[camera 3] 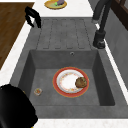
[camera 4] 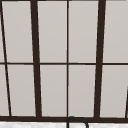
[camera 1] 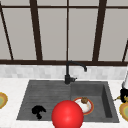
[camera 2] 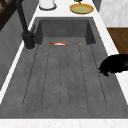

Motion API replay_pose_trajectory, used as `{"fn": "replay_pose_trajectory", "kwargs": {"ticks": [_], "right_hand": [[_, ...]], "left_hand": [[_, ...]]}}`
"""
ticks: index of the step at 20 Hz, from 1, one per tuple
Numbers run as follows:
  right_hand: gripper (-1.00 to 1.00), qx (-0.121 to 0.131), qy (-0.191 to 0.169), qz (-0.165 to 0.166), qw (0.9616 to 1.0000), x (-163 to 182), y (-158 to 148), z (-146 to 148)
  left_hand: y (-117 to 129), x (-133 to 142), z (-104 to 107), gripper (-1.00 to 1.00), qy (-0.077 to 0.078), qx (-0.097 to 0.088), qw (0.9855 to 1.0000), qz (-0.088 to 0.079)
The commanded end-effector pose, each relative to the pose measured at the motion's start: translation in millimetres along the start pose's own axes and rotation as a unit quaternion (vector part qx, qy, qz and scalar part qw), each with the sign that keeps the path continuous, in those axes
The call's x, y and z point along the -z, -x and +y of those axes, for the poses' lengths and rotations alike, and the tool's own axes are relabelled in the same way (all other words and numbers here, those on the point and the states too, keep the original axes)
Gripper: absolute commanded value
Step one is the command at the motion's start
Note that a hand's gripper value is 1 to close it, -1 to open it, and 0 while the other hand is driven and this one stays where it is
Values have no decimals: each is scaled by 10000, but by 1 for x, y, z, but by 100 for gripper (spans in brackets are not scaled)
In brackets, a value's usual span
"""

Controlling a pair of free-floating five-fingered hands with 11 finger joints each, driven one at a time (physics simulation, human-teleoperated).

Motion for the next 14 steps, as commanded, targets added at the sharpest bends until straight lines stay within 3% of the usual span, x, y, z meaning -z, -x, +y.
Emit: {"fn": "replay_pose_trajectory", "kwargs": {"ticks": [1,6,14], "right_hand": [[100,83,-89,-60,9999,18,24,8],[100,74,-132,-142,9998,44,48,27],[100,-124,95,-276,9995,97,38,75]], "left_hand": [[0,0,0,0,0,0,10000,0],[0,0,0,0,0,0,10000,0],[0,0,0,0,0,0,10000,0]]}}
